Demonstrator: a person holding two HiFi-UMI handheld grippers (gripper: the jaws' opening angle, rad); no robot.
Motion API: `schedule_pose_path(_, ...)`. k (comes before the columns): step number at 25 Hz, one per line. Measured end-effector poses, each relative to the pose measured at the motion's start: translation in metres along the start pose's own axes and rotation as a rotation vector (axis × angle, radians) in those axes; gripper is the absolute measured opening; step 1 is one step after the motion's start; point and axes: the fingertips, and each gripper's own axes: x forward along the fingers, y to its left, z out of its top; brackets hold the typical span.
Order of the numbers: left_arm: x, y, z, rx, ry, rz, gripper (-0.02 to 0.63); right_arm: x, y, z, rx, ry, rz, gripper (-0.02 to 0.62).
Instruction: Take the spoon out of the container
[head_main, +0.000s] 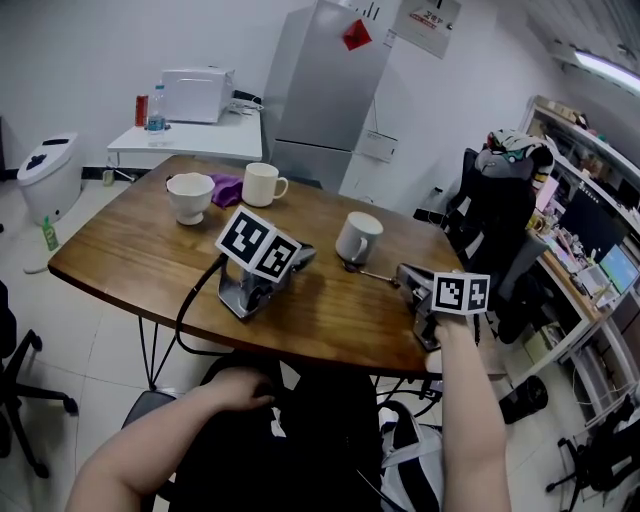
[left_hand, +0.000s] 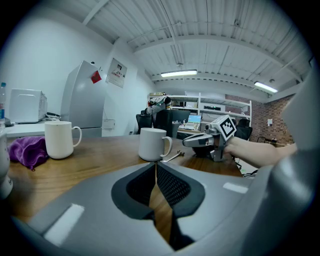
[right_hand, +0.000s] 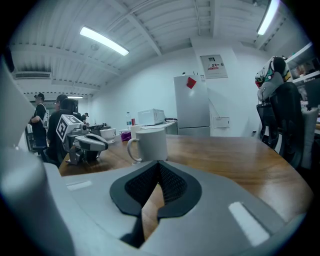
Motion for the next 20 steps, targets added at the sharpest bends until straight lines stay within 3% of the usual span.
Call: schedule_pose_path(20,-0.005,0.001,0.007,0.011,-0.010,0.004,0.011,0.001,0.004,0.009,-0.010,-0.014,0.015,0.002)
